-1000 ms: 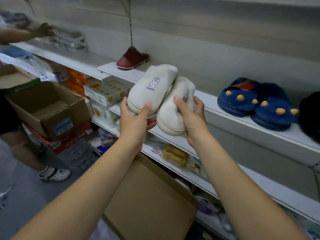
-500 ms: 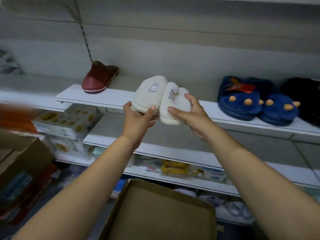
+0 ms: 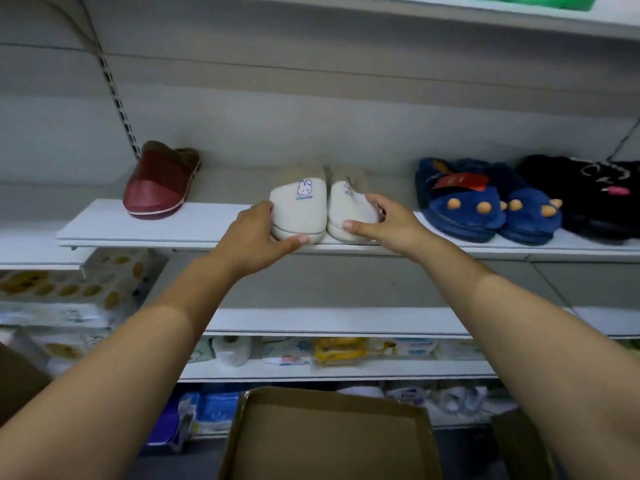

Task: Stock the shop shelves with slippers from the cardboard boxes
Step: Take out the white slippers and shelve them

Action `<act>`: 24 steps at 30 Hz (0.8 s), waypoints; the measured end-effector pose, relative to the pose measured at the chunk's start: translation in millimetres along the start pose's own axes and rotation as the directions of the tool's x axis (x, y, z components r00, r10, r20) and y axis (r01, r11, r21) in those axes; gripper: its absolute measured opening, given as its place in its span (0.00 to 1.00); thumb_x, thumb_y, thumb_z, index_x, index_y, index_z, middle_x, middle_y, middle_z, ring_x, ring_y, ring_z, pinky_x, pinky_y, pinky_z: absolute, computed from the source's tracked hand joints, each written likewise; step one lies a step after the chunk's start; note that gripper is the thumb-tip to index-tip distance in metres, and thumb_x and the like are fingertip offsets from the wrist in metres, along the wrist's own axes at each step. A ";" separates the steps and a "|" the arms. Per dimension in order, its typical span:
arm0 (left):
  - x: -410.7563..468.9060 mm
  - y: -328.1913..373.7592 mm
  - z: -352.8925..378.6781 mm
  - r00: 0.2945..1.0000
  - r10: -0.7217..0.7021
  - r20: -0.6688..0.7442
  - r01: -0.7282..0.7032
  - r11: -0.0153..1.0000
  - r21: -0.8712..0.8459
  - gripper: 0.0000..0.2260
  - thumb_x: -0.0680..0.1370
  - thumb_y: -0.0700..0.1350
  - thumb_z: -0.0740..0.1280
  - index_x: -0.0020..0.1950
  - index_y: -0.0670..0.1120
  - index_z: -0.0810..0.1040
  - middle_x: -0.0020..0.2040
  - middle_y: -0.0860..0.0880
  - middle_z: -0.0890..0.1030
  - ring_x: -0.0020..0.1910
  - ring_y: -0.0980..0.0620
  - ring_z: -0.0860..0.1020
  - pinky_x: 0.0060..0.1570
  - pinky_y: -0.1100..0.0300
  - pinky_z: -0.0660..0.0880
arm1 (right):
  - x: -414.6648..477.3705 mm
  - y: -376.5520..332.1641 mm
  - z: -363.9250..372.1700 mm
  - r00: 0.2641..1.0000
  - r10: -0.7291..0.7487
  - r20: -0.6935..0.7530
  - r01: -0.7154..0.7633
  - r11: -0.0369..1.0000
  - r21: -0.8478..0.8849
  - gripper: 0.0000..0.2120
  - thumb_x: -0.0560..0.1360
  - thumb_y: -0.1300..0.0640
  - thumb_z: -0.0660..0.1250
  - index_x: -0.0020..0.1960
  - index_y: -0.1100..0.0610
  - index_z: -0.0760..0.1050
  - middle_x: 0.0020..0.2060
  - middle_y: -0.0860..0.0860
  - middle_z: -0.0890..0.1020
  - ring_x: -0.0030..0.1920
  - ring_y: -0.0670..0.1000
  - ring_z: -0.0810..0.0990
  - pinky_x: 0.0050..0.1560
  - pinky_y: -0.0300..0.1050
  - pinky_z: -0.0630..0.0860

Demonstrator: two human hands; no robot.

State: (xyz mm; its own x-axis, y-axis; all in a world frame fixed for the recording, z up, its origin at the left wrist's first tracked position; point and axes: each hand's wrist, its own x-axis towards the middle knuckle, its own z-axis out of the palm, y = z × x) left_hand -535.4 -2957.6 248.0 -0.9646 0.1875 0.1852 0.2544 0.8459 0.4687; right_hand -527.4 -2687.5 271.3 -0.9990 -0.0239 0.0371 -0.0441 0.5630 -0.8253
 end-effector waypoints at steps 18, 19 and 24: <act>50.5 -21.8 16.8 0.998 0.060 -0.018 -0.057 0.992 0.115 0.45 0.71 0.79 0.57 0.79 0.52 0.60 0.73 0.48 0.74 0.71 0.44 0.70 0.69 0.46 0.66 | 47.4 27.1 11.6 0.994 -0.050 -0.097 0.025 0.969 -0.247 0.43 0.70 0.41 0.76 0.80 0.49 0.61 0.76 0.49 0.68 0.75 0.51 0.64 0.71 0.44 0.64; 50.4 -22.4 17.1 0.998 0.061 -0.020 -0.058 0.993 0.107 0.45 0.71 0.79 0.58 0.79 0.52 0.60 0.73 0.48 0.74 0.72 0.44 0.70 0.69 0.46 0.66 | 46.7 28.2 11.3 0.994 -0.057 -0.095 0.031 0.967 -0.251 0.43 0.71 0.42 0.76 0.79 0.49 0.62 0.75 0.49 0.68 0.74 0.51 0.65 0.70 0.43 0.64; 50.0 -23.4 18.3 0.996 0.064 -0.058 -0.059 0.995 0.085 0.45 0.70 0.79 0.59 0.79 0.52 0.62 0.72 0.46 0.74 0.70 0.43 0.72 0.70 0.46 0.68 | 49.6 32.0 9.4 0.996 -0.065 -0.059 0.048 0.964 -0.261 0.42 0.71 0.42 0.75 0.79 0.47 0.60 0.75 0.48 0.67 0.74 0.51 0.65 0.67 0.43 0.64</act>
State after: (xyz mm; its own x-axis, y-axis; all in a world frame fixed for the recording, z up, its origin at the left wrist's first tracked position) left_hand -590.9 -2958.9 230.6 -0.9407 0.2118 0.2649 0.3041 0.8727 0.3819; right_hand -578.4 -2678.4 241.4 -0.9922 -0.0119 0.1237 -0.0898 0.7572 -0.6470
